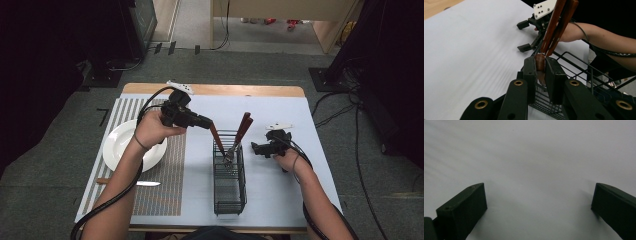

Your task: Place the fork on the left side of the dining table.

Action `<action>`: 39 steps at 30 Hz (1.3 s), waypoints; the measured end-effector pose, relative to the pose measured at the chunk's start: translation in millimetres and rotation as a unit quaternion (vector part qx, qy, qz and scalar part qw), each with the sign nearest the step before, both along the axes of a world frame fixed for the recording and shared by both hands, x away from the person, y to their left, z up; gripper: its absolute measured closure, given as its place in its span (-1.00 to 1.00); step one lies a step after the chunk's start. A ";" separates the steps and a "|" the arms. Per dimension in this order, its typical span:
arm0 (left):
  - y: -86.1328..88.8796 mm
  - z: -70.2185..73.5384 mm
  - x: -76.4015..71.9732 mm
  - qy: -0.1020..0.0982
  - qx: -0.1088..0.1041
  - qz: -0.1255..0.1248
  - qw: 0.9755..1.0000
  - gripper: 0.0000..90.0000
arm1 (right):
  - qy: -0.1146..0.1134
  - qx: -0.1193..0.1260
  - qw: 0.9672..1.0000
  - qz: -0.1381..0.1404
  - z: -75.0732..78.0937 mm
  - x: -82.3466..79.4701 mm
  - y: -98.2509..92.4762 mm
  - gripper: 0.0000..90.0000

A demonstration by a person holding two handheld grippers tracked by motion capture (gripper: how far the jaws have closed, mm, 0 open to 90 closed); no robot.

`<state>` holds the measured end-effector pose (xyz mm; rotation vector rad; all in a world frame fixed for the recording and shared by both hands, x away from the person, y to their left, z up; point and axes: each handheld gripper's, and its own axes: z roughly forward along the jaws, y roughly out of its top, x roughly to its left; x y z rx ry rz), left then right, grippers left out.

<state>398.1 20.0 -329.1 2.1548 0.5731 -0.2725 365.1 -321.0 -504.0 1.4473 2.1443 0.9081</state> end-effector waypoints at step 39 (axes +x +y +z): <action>17.9 54.4 -9.9 -0.044 -0.058 0.044 0.996 0.83 | -0.002 -0.001 1.000 0.001 -0.2 0.2 -0.1 -1.00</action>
